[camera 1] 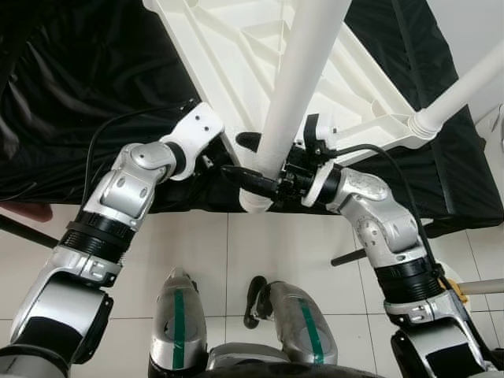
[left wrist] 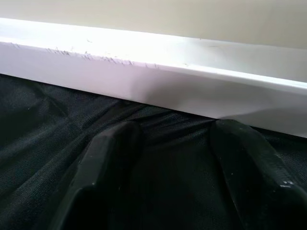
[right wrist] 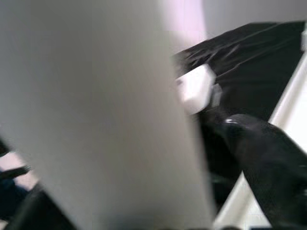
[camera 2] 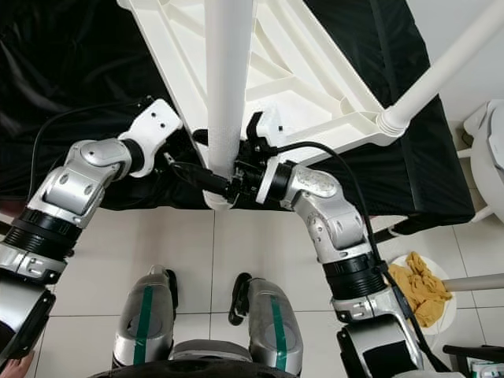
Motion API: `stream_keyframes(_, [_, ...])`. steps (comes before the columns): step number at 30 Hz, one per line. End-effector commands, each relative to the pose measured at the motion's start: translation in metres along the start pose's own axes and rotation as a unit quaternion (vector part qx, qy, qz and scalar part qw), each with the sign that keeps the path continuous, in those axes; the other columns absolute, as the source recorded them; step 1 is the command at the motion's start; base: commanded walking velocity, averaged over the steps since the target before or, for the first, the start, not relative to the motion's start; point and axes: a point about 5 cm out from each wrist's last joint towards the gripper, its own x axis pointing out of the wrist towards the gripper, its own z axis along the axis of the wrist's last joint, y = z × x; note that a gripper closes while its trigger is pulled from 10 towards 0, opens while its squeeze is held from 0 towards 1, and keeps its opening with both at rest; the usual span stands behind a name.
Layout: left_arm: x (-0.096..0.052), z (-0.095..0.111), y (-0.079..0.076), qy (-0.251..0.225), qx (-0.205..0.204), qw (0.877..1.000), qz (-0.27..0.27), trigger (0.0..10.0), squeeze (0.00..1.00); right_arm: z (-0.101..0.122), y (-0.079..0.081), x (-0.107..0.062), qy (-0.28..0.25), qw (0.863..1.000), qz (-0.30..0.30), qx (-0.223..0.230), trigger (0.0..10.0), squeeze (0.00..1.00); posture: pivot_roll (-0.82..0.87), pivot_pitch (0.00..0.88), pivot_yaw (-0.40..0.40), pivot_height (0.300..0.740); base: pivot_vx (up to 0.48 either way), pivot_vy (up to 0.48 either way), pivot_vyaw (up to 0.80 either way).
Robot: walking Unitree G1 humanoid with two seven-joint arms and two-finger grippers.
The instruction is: Building children table
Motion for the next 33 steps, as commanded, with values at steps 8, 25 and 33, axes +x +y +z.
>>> stream_keyframes(8, [-0.024,-0.006,0.027,0.013,-0.001,0.996,0.091,10.0,0.00,0.009,-0.014,-0.008,-0.027,0.999,-0.046,-0.007,10.0,0.00,0.12,0.062,-0.102,0.740,0.000,0.000,0.00])
stream_keyframes(25, [-0.090,0.002,0.004,-0.051,0.020,0.997,-0.048,10.0,0.00,0.008,-0.023,0.001,-0.019,0.999,-0.030,-0.016,10.0,0.00,0.15,0.075,-0.124,0.740,0.000,0.000,0.00])
stream_keyframes(33, [-0.096,0.013,-0.014,-0.096,-0.005,0.992,-0.086,10.0,0.00,0.004,-0.030,0.019,-0.022,0.999,-0.025,-0.014,10.0,0.00,0.16,0.081,-0.136,0.740,0.000,0.000,0.00])
